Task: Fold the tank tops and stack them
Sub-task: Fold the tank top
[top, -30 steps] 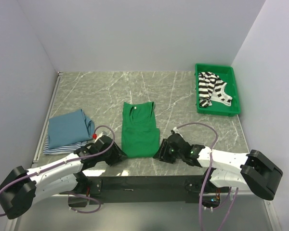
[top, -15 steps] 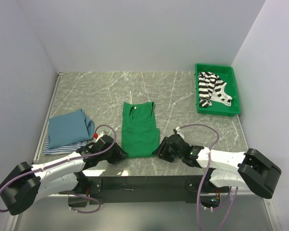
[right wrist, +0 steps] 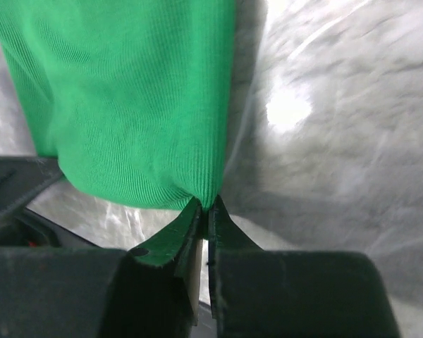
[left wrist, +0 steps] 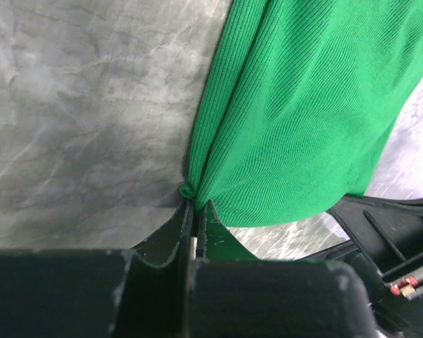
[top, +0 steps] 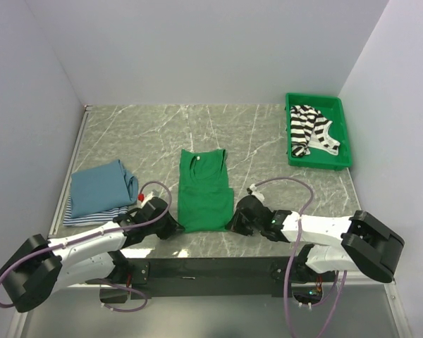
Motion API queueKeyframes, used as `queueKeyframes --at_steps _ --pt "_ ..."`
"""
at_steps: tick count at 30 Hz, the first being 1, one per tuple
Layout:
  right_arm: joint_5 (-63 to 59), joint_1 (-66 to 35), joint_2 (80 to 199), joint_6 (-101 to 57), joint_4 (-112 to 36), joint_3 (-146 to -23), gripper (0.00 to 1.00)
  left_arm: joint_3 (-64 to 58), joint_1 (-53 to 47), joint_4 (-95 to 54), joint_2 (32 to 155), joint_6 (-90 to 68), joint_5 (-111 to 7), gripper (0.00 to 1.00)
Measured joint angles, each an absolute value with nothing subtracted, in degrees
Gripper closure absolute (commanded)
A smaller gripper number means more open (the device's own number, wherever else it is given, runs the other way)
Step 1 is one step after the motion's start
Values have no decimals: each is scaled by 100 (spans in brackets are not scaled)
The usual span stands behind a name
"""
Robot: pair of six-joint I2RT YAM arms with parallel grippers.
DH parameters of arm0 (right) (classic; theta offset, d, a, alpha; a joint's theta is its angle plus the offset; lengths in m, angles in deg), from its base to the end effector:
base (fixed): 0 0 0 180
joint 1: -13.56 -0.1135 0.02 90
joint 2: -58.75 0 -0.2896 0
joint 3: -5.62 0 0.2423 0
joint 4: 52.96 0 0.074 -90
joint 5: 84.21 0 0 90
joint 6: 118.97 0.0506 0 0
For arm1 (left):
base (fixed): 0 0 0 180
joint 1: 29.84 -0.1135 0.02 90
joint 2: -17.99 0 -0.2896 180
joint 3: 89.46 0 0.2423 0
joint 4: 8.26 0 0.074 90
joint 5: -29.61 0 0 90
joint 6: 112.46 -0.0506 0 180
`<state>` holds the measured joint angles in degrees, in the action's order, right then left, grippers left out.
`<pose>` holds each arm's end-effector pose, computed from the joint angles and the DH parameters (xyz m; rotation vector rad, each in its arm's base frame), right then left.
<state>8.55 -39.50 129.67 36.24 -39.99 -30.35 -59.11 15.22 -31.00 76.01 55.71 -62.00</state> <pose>0.1266 0.1643 0.1560 0.2995 2.5863 0.8275 0.1145 -0.1127 0.1506 -0.7735 2.5548 -0.8274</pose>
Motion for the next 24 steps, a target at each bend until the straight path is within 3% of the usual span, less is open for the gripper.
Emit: queueKeyframes --at_steps 11,24 --pt "1148 -5051 12471 3412 -2582 -3419 98 -5880 2125 -4398 6556 5571 -6204 99" --pt "1159 -4542 11935 2869 -1686 -4460 100 -4289 2095 -5238 6790 5438 -6475 99"
